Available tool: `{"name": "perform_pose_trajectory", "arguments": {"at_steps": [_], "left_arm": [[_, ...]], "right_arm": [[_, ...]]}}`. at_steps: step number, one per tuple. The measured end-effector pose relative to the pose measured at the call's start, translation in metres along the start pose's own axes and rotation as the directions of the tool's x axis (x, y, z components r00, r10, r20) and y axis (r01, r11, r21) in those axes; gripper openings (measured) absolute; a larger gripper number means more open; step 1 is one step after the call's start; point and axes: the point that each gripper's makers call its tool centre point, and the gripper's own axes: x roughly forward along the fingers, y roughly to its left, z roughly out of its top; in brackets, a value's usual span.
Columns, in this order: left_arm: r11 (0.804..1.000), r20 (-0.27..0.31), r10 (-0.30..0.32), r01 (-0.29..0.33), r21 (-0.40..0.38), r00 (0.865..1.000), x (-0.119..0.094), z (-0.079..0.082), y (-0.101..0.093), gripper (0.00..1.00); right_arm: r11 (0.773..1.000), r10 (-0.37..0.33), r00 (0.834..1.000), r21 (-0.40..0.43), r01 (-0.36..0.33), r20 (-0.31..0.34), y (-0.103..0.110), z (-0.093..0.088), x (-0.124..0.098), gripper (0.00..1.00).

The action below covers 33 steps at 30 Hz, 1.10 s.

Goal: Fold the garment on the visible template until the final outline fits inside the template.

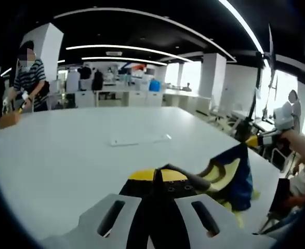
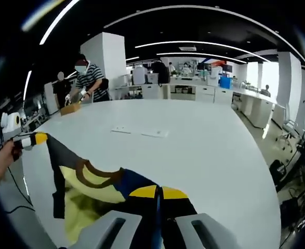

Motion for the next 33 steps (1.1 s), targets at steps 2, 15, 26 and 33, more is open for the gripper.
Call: {"name": "perform_pose_trajectory", "arguments": {"at_steps": [2,15,26,33], "left_arm": [[1.000,0.007,0.002,-0.002,-0.020,1.000,0.006,0.003,0.005,0.00],[0.999,0.044,0.011,-0.008,-0.046,0.999,0.053,0.017,0.028,0.00],[0.993,0.014,0.035,-0.033,-0.115,0.999,0.106,0.003,0.054,0.00],[0.983,0.031,0.047,-0.041,-0.179,0.998,0.133,0.003,0.064,0.00]], "right_arm": [[1.000,-0.005,1.000,0.008,0.005,0.002,-0.005,0.003,0.004,0.00],[0.999,-0.041,0.998,-0.004,0.042,0.046,-0.039,0.031,0.038,0.00],[0.996,-0.084,0.995,0.034,0.082,0.060,-0.070,0.043,0.089,0.00],[0.994,-0.094,0.995,0.065,0.092,0.035,-0.081,0.045,0.125,0.00]]}}
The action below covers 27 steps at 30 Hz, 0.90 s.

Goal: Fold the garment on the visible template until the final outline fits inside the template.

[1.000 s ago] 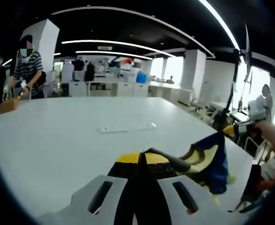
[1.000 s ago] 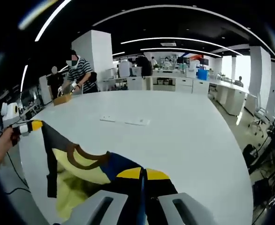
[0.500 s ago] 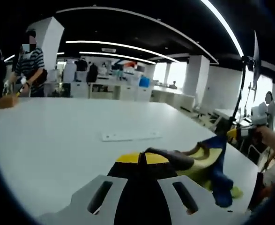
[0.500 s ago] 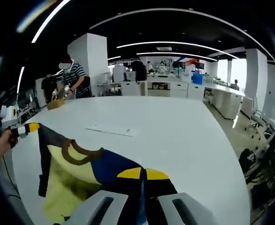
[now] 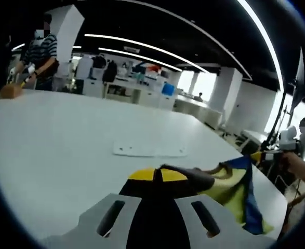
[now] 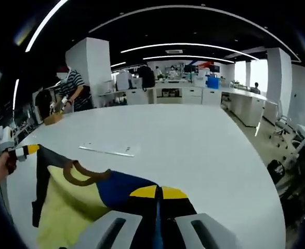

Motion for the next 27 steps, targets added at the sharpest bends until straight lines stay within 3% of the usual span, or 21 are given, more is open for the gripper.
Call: {"name": "perform_pose_trajectory", "arguments": {"at_steps": [4,10,14,20,27], "left_arm": [[0.999,-0.018,0.022,-0.022,0.046,1.000,0.017,-0.008,0.010,0.00],[0.998,-0.041,0.042,-0.040,0.050,0.998,0.038,-0.018,0.021,0.00],[0.995,-0.087,0.064,-0.057,0.087,0.994,0.049,-0.033,0.027,0.00],[0.982,-0.149,0.098,-0.071,0.177,0.984,0.061,-0.051,0.036,0.00],[0.966,-0.190,0.129,-0.079,0.247,0.973,0.067,-0.062,0.048,0.00]], "right_arm": [[0.999,-0.008,1.000,0.033,0.008,-0.012,-0.007,-0.003,0.018,0.00],[0.998,-0.020,0.999,0.053,0.022,-0.041,-0.015,-0.012,0.046,0.00],[0.999,-0.030,0.997,0.043,0.033,-0.078,-0.018,-0.023,0.060,0.00],[0.999,-0.037,0.993,0.007,0.038,-0.114,-0.020,-0.036,0.074,0.00],[0.998,-0.047,0.987,0.026,0.051,-0.151,-0.022,-0.049,0.084,0.00]]}}
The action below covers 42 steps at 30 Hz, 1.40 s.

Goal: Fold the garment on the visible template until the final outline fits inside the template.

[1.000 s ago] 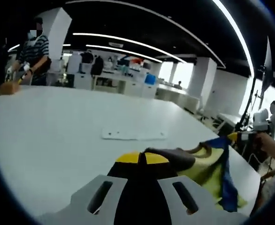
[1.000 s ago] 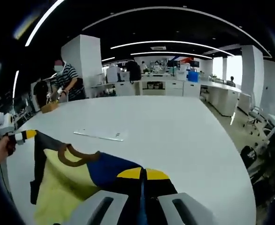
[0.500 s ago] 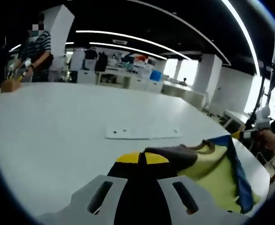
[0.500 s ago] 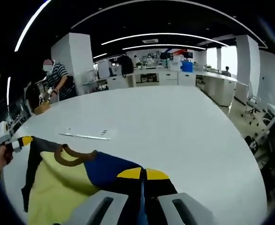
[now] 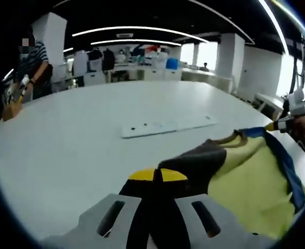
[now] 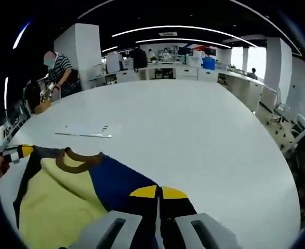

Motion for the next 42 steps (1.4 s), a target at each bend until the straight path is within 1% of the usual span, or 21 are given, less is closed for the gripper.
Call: {"name": "perform_pose_trajectory", "arguments": {"at_steps": [2,4,5,7,8,9,11,13,16,18,19,22,24,26,28,29,30,31,34,37,42], "left_arm": [[0.999,0.004,0.008,-0.008,0.038,1.000,0.000,0.001,0.001,0.00],[0.996,-0.001,0.036,-0.036,0.083,0.999,-0.001,0.002,0.005,0.01],[0.996,-0.007,0.038,-0.038,0.087,0.999,-0.001,0.001,0.004,0.03],[0.994,-0.002,0.039,-0.038,0.100,0.999,-0.005,0.004,0.002,0.11],[0.994,-0.001,0.038,-0.038,0.107,0.999,-0.006,0.005,0.002,0.14],[0.993,0.003,0.041,-0.041,0.113,0.999,-0.008,0.006,0.001,0.17],[0.987,0.017,0.037,-0.039,0.153,0.999,-0.014,0.012,-0.001,0.23],[0.987,0.024,0.026,-0.030,0.159,0.999,-0.019,0.016,-0.003,0.28],[0.989,0.031,-0.008,0.003,0.145,0.999,-0.028,0.018,-0.008,0.40],[0.986,0.026,-0.010,0.006,0.166,1.000,-0.036,0.018,-0.011,0.46],[0.985,0.029,-0.014,0.009,0.171,0.999,-0.039,0.018,-0.012,0.49],[0.988,0.047,-0.035,0.028,0.153,0.998,-0.053,0.019,-0.017,0.57],[0.987,0.051,-0.045,0.036,0.157,0.998,-0.063,0.017,-0.021,0.59],[0.980,0.042,-0.058,0.049,0.195,0.997,-0.074,0.013,-0.027,0.60],[0.975,0.039,-0.071,0.061,0.212,0.997,-0.086,0.009,-0.033,0.62],[0.975,0.039,-0.079,0.069,0.209,0.996,-0.090,0.008,-0.034,0.62],[0.976,0.040,-0.090,0.081,0.200,0.995,-0.094,0.006,-0.036,0.63],[0.979,0.043,-0.098,0.088,0.185,0.994,-0.100,0.005,-0.038,0.63],[0.983,0.042,-0.107,0.100,0.155,0.993,-0.113,0.000,-0.041,0.62],[0.986,0.050,-0.138,0.132,0.099,0.989,-0.126,-0.004,-0.047,0.60],[0.987,0.045,-0.135,0.130,0.098,0.990,-0.141,-0.011,-0.049,0.55]], "right_arm": [[1.000,0.009,1.000,0.003,-0.009,0.004,0.004,-0.001,0.002,0.00],[1.000,0.005,1.000,-0.016,-0.005,0.002,0.006,-0.001,0.003,0.00],[1.000,0.006,1.000,-0.022,-0.006,0.006,0.007,0.000,0.003,0.00],[0.999,0.050,0.998,-0.004,-0.050,0.025,0.017,0.005,0.000,0.02],[0.997,0.075,0.996,-0.005,-0.074,0.039,0.022,0.008,-0.002,0.08],[0.997,0.080,0.995,-0.021,-0.079,0.055,0.024,0.011,-0.004,0.14],[0.992,0.113,0.992,-0.055,-0.109,0.058,0.033,0.012,-0.008,0.26],[0.986,0.153,0.986,-0.073,-0.149,0.061,0.043,0.012,-0.014,0.34],[0.971,0.229,0.972,-0.085,-0.224,0.060,0.062,0.011,-0.025,0.54],[0.955,0.278,0.959,-0.115,-0.272,0.047,0.074,0.007,-0.034,0.63],[0.951,0.295,0.955,-0.114,-0.288,0.045,0.079,0.005,-0.039,0.66],[0.929,0.349,0.937,-0.142,-0.343,0.022,0.095,-0.005,-0.057,0.71],[0.914,0.380,0.925,-0.159,-0.374,0.009,0.104,-0.009,-0.068,0.74],[0.895,0.418,0.908,-0.169,-0.413,-0.005,0.115,-0.014,-0.080,0.77],[0.875,0.456,0.890,-0.175,-0.452,-0.020,0.126,-0.021,-0.093,0.77],[0.863,0.466,0.884,-0.200,-0.464,-0.038,0.131,-0.026,-0.101,0.77],[0.859,0.469,0.882,-0.208,-0.468,-0.044,0.133,-0.027,-0.103,0.77],[0.843,0.485,0.872,-0.233,-0.486,-0.065,0.138,-0.033,-0.110,0.76],[0.823,0.511,0.856,-0.241,-0.515,-0.083,0.148,-0.042,-0.125,0.76],[0.805,0.534,0.839,-0.240,-0.542,-0.103,0.157,-0.053,-0.139,0.75],[0.781,0.556,0.821,-0.255,-0.570,-0.134,0.168,-0.074,-0.157,0.71]]}}
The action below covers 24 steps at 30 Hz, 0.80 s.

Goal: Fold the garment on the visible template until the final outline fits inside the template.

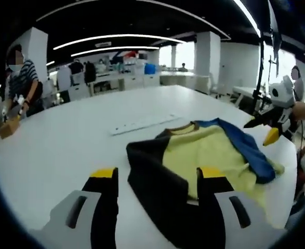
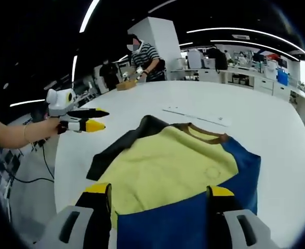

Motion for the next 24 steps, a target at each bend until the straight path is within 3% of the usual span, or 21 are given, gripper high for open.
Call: {"name": "perform_pose_trajectory", "arguments": {"at_steps": [5,7,10,13,15,18,24], "left_arm": [[0.999,-0.011,0.040,-0.040,0.022,0.999,-0.010,-0.011,0.005,0.47],[0.998,-0.039,0.061,-0.060,0.034,0.997,-0.012,-0.021,0.008,0.44],[0.997,-0.058,0.080,-0.081,-0.008,0.995,-0.014,-0.034,0.009,0.40],[0.991,-0.081,0.122,-0.116,0.071,0.989,-0.015,-0.045,0.014,0.36],[0.993,-0.086,0.119,-0.119,0.012,0.989,-0.013,-0.055,0.011,0.35],[0.989,-0.113,0.147,-0.143,0.044,0.983,-0.012,-0.068,0.012,0.33],[0.989,-0.124,0.141,-0.146,-0.036,0.982,-0.010,-0.081,0.008,0.31]], "right_arm": [[0.999,0.017,1.000,-0.035,-0.018,-0.026,0.019,-0.017,-0.002,0.64],[0.998,0.021,0.999,-0.063,-0.023,-0.037,0.028,-0.024,-0.003,0.60],[0.996,0.020,0.999,-0.087,-0.024,-0.050,0.036,-0.033,-0.004,0.55],[0.993,0.009,0.997,-0.118,-0.018,-0.076,0.039,-0.045,-0.002,0.52],[0.990,0.001,0.996,-0.141,-0.014,-0.091,0.042,-0.053,-0.002,0.50],[0.984,-0.018,0.993,-0.176,-0.003,-0.118,0.046,-0.066,-0.002,0.46],[0.978,-0.054,0.991,-0.208,0.027,-0.124,0.049,-0.079,-0.002,0.37]]}}
